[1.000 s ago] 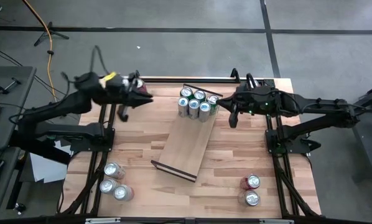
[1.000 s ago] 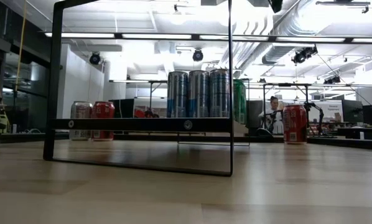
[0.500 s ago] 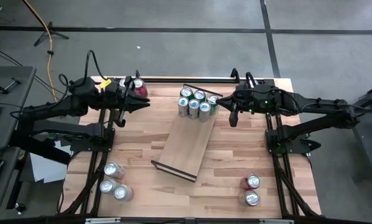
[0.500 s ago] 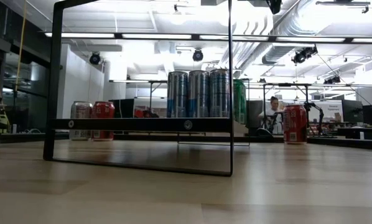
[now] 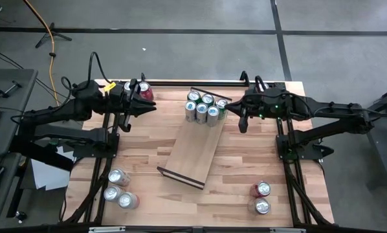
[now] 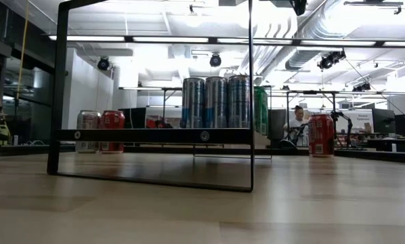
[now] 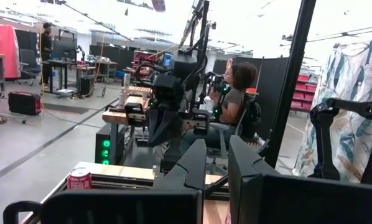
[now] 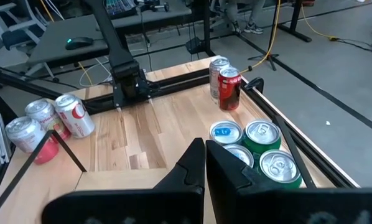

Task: Place canned beverage on shelf
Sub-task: Put the top left red soda can on the shelf

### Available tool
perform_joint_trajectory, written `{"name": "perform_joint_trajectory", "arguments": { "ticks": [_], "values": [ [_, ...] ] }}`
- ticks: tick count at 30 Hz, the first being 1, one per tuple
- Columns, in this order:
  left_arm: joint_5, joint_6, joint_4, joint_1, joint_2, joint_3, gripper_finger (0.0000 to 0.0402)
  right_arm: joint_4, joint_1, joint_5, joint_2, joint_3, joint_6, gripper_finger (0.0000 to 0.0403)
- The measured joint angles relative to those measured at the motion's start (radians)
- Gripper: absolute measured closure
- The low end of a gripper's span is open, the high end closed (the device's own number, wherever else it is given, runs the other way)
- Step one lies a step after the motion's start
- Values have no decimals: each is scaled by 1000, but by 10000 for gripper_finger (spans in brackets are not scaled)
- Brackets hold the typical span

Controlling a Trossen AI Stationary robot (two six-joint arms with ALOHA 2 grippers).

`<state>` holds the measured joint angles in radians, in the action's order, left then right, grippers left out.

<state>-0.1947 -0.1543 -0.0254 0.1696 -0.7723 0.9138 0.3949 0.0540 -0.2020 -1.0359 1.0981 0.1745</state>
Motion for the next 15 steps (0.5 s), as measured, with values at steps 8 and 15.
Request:
{"name": "perform_joint_trajectory", "arguments": {
  "ticks": [8, 15],
  "values": [
    [0, -20, 0, 0, 0, 0, 401, 41, 0, 0, 0, 0, 0, 403],
    [0, -19, 0, 0, 0, 0, 401, 41, 0, 0, 0, 0, 0, 403]
  ]
}}
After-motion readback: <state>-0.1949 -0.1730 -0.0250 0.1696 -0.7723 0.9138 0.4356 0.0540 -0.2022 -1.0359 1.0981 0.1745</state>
